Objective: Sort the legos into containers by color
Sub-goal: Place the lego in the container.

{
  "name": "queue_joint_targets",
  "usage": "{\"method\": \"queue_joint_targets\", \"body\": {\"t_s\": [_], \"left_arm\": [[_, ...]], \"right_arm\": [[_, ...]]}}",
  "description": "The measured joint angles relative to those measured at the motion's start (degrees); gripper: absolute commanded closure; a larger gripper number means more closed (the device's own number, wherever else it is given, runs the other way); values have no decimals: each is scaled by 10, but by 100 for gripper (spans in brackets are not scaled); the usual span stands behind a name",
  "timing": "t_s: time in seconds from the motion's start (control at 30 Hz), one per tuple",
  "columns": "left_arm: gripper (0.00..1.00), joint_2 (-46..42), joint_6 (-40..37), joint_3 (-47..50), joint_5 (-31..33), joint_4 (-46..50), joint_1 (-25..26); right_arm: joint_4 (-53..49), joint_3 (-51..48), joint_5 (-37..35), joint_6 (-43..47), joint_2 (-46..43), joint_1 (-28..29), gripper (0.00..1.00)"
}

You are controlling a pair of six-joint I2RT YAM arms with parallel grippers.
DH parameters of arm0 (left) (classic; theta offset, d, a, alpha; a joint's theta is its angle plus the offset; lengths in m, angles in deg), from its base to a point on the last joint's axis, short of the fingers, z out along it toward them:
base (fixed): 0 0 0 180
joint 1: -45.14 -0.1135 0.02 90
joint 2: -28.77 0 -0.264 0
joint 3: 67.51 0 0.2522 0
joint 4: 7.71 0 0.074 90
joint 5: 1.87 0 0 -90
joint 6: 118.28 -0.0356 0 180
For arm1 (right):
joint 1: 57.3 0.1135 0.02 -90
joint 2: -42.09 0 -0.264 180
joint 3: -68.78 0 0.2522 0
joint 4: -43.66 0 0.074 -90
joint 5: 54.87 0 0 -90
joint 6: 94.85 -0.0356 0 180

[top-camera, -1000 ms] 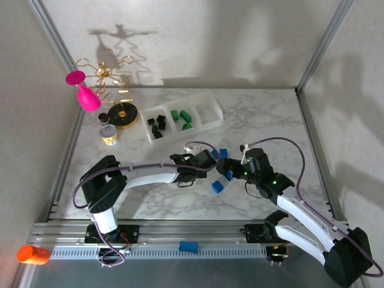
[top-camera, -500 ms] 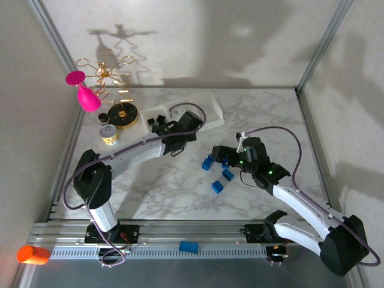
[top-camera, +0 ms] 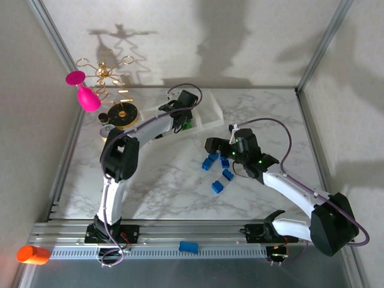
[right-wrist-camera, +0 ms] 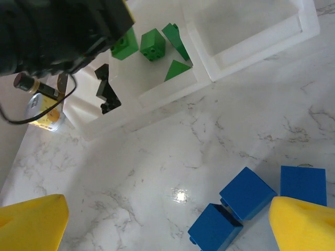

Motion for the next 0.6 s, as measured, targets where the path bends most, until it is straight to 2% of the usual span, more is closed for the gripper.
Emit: {"method": "queue_joint_targets", "body": {"t_s": [0.13, 0.23, 0.43, 0.6], "left_arm": [[69, 59, -8, -78, -11, 14, -10], [61, 85, -14, -120, -15, 29, -13], [48, 92, -23, -138, -22, 45, -13], [48, 86, -27, -138, -31, 56, -13]], "right_arm": [[0, 0, 0, 0, 3, 0, 1], [0, 0, 0, 1, 3, 0, 1], [-2, 0, -1, 5, 0, 0, 1], [-7, 0, -3, 7, -21, -8, 1]]}}
